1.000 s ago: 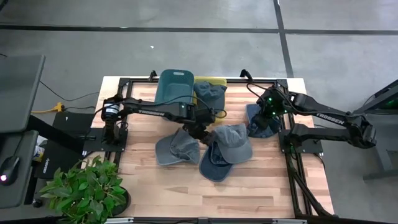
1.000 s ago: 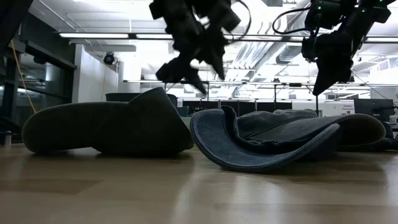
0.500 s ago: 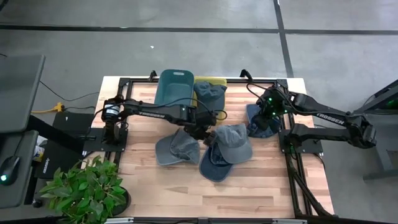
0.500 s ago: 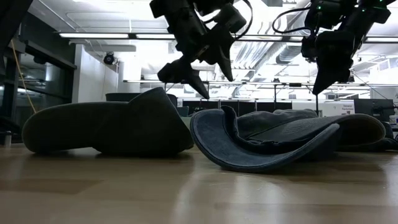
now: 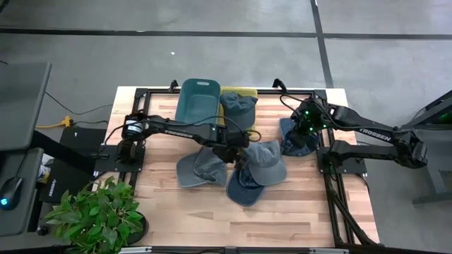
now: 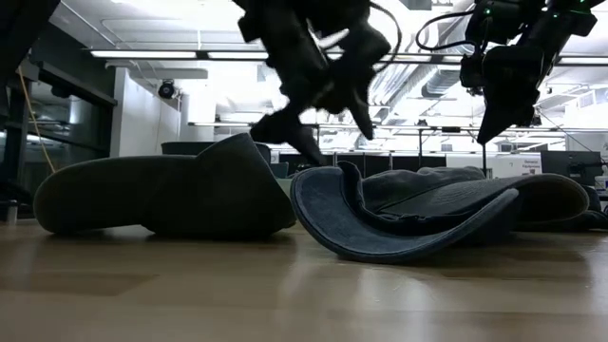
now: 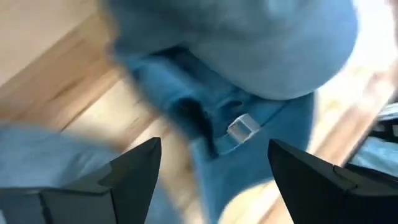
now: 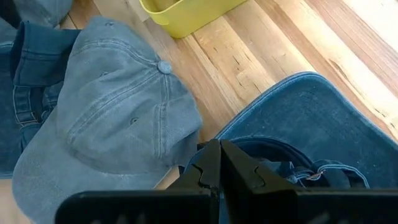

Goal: Pick & Place hat
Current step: Put the bottom blue cap into the yellow bin

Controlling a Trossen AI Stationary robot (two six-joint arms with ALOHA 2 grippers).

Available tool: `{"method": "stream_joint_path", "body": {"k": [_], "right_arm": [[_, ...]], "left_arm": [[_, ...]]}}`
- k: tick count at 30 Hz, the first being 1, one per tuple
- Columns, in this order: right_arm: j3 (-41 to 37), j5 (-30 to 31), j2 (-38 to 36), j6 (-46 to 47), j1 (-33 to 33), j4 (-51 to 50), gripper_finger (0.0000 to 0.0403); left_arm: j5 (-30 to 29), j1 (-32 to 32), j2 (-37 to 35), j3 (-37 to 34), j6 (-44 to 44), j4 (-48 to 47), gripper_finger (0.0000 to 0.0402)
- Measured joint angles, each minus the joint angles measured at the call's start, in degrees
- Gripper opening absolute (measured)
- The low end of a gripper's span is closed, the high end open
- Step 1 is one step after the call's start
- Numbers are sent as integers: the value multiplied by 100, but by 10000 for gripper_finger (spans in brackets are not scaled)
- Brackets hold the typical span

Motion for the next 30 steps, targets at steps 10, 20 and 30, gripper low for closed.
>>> {"method": "stream_joint_path", "body": {"k": [10, 20, 30], "right_arm": [[0, 1, -1, 0, 0, 2, 0], [0, 1, -1, 0, 0, 2, 0], [0, 1, -2, 0, 0, 2, 0]], "left_arm": [[239, -34, 239, -39, 47, -109, 272], [180, -71, 238, -37, 72, -162, 130], [243, -71, 238, -37, 153, -267, 18]]}}
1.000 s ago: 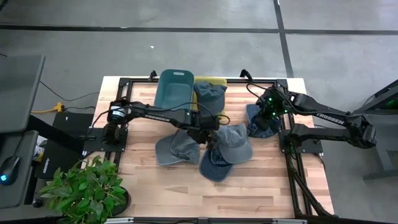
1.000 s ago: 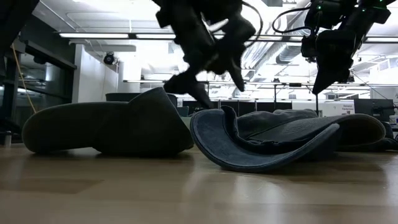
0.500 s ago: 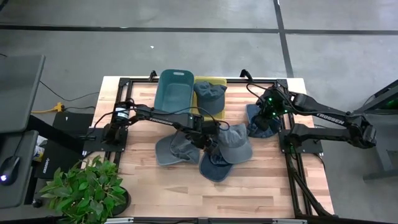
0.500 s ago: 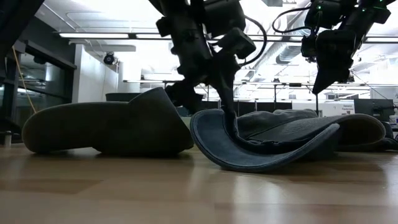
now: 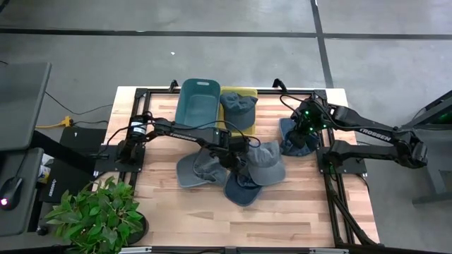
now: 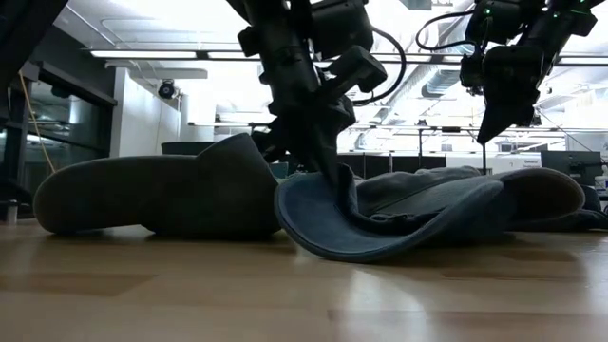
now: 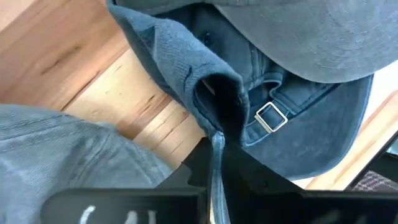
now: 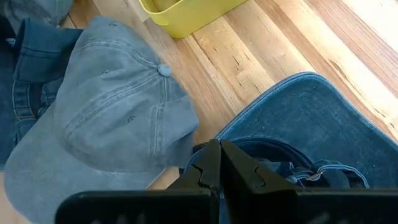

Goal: Pick & Place hat
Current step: Put the bottom blue cap into the yellow bin

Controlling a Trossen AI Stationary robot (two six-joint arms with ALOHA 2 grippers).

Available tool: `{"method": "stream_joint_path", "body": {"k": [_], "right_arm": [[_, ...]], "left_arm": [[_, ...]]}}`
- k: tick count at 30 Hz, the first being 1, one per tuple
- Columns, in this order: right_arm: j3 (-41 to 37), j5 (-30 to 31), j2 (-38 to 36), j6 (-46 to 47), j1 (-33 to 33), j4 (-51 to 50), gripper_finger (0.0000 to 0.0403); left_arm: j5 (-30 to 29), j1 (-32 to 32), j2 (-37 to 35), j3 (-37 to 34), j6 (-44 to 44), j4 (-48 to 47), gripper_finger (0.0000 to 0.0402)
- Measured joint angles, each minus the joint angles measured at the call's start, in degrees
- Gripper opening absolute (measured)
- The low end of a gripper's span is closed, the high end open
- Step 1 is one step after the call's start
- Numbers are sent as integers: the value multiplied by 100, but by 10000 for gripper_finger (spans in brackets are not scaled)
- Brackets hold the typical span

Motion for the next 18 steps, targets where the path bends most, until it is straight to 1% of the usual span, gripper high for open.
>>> {"method": "stream_joint_path", "body": {"k": [5, 10, 13, 18], "right_arm": [[0, -6, 0, 2, 0, 0, 0], [0, -242, -124, -32, 2, 26, 1], [0, -238, -304, -42, 1, 26, 1], [0, -249, -705, -44, 2, 30, 1]], "left_arm": [[6, 0, 0, 0, 0, -111, 9], [50, 0, 2, 61, -7, -204, 7], [16, 0, 2, 383, 86, -507, 7], [-423, 0, 2, 1193, 434, -1546, 6]]}}
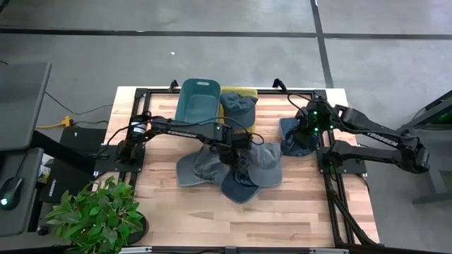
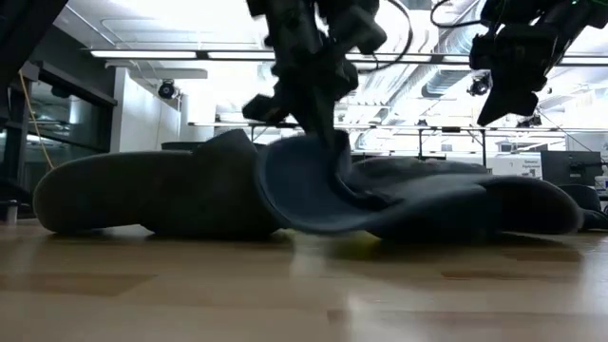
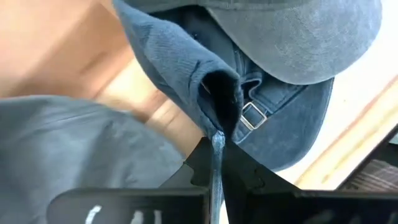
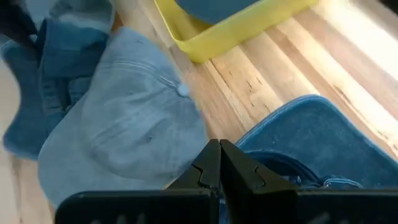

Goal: Pick & Place hat
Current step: Put the bottom blue cap into the yellow bin

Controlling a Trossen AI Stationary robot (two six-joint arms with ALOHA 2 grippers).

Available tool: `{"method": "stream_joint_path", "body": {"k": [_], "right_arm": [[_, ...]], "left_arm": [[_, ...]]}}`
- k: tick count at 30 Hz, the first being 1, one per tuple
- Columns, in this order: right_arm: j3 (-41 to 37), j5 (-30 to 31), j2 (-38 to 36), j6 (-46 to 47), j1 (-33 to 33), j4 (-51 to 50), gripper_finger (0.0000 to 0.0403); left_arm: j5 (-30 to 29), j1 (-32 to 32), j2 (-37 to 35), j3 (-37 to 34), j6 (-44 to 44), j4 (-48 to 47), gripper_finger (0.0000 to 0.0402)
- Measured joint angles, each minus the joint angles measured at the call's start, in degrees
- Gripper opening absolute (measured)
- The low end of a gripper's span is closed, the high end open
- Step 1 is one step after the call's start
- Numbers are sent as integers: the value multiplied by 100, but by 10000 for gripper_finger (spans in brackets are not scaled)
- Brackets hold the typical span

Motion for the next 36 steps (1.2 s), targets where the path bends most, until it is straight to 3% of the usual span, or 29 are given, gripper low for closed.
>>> {"method": "stream_joint_path", "body": {"k": [6, 20, 26, 36], "right_arm": [[0, -40, -413, 26, 0, -4, 1], [2, -320, -811, 57, 0, 39, 1], [4, -561, -841, 63, 0, 253, 1], [3, -601, -839, -64, -2, 273, 1]], "left_arm": [[-717, 2, 0, 937, 173, -1102, 5], [-1840, 0, 0, 2644, -20, -2504, 5], [-2187, 1, 0, 2871, 33, -2641, 5], [-2028, -79, 0, 2907, 524, -2397, 5]]}}
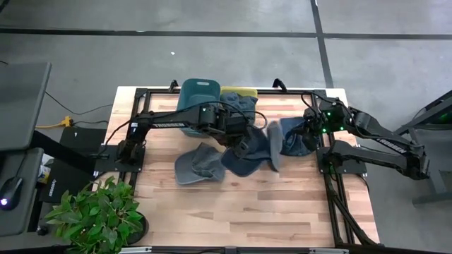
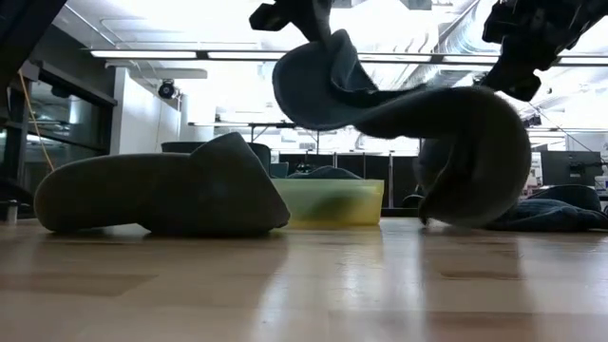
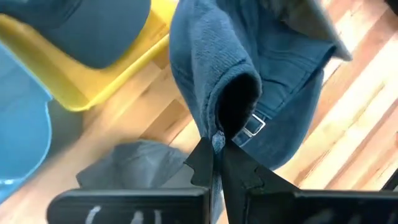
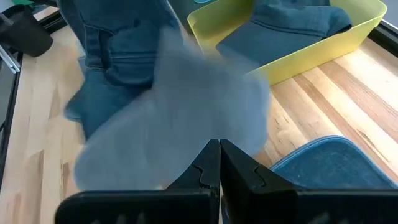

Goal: Pick & Place hat
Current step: Put the bottom blue cap into the yellow bin

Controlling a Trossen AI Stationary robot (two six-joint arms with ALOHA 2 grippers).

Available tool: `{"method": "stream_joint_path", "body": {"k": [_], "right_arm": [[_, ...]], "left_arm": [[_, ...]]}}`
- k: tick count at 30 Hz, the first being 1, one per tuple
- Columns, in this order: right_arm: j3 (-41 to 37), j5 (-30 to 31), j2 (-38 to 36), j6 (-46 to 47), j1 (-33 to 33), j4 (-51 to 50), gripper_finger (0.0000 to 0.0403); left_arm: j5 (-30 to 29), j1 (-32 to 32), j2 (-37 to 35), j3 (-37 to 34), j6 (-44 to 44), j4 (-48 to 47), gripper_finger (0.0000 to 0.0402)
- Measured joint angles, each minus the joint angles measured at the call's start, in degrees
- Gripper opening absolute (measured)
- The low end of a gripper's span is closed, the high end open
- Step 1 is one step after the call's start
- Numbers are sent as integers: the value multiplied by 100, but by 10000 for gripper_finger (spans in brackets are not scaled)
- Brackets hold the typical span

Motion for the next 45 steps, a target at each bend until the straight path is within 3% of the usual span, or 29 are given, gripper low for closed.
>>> {"method": "stream_joint_path", "body": {"k": [12, 19, 29, 38, 45], "right_arm": [[0, 360, 0, 132, 0, 75, 1], [-1, 338, 0, 1138, 0, 334, 1], [1, 13, 0, 1122, 0, 338, 6], [1, -84, 7, 1095, 2, 403, 109], [-1, -698, 13, 715, 4, 749, 183]], "left_arm": [[-583, -32, -2, 0, 246, 103, 5], [-1059, -30, -2, -2, 247, 558, 5], [-2007, -26, -2, -2, -43, 809, 5], [-2355, 12, -2, -2, -51, 1290, 5], [-2406, 91, -2, -4, -38, 1361, 5]]}}
